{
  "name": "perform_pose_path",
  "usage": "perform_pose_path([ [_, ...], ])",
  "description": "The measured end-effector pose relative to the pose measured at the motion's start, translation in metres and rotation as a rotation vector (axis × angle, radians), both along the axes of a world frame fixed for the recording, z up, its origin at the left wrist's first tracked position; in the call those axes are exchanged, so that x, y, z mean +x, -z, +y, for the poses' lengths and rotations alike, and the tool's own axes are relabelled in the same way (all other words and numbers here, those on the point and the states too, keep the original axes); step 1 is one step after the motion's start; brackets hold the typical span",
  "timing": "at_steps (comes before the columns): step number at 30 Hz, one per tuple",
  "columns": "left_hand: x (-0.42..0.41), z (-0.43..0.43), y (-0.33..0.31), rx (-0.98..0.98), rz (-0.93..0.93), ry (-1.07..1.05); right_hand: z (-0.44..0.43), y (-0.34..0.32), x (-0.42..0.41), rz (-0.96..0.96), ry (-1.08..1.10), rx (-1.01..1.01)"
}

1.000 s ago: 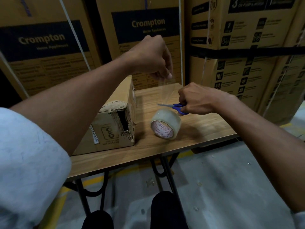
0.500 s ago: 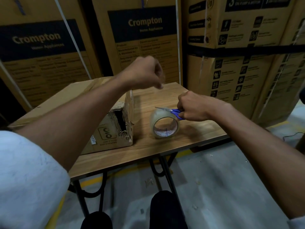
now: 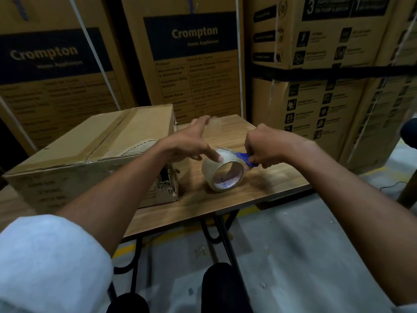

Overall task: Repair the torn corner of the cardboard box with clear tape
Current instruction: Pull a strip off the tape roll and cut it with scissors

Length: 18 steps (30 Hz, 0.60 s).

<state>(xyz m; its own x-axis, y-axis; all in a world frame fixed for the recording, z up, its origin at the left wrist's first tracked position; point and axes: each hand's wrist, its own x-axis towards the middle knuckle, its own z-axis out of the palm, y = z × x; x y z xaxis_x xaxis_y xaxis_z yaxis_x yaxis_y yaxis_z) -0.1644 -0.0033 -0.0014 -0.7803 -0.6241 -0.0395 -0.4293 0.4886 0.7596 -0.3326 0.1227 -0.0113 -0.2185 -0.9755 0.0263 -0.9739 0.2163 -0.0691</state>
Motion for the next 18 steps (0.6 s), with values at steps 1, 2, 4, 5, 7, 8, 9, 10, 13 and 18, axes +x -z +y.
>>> perform_pose_path([
  [1, -0.001, 0.002, 0.002, 0.003, 0.022, -0.012, 0.001, 0.000, 0.000, -0.018, 0.002, -0.016],
  [2, -0.002, 0.004, 0.004, -0.007, 0.045, -0.023, 0.002, 0.000, 0.001, -0.031, -0.004, -0.031],
  [4, -0.006, 0.007, 0.010, -0.014, 0.082, -0.051, 0.004, 0.000, 0.003, -0.054, -0.027, -0.043],
  [5, -0.008, 0.007, 0.013, 0.001, 0.100, -0.072, 0.005, 0.000, 0.003, -0.065, -0.039, -0.043],
  [7, -0.010, 0.007, 0.017, 0.037, 0.134, -0.111, 0.007, -0.001, 0.002, -0.104, -0.065, -0.043],
  [8, -0.010, 0.007, 0.018, 0.047, 0.143, -0.128, 0.008, -0.001, 0.002, -0.132, -0.081, -0.035],
  [9, -0.011, 0.006, 0.019, 0.053, 0.148, -0.141, 0.009, -0.001, 0.002, -0.146, -0.099, -0.025],
  [10, -0.012, 0.006, 0.019, 0.053, 0.153, -0.155, 0.010, -0.001, 0.002, -0.148, -0.108, -0.022],
  [13, -0.013, 0.006, 0.019, 0.064, 0.165, -0.202, 0.013, 0.001, 0.002, -0.219, -0.105, -0.065],
  [18, -0.019, 0.007, 0.026, 0.079, 0.213, -0.295, 0.012, 0.015, 0.003, -0.386, -0.038, -0.239],
])
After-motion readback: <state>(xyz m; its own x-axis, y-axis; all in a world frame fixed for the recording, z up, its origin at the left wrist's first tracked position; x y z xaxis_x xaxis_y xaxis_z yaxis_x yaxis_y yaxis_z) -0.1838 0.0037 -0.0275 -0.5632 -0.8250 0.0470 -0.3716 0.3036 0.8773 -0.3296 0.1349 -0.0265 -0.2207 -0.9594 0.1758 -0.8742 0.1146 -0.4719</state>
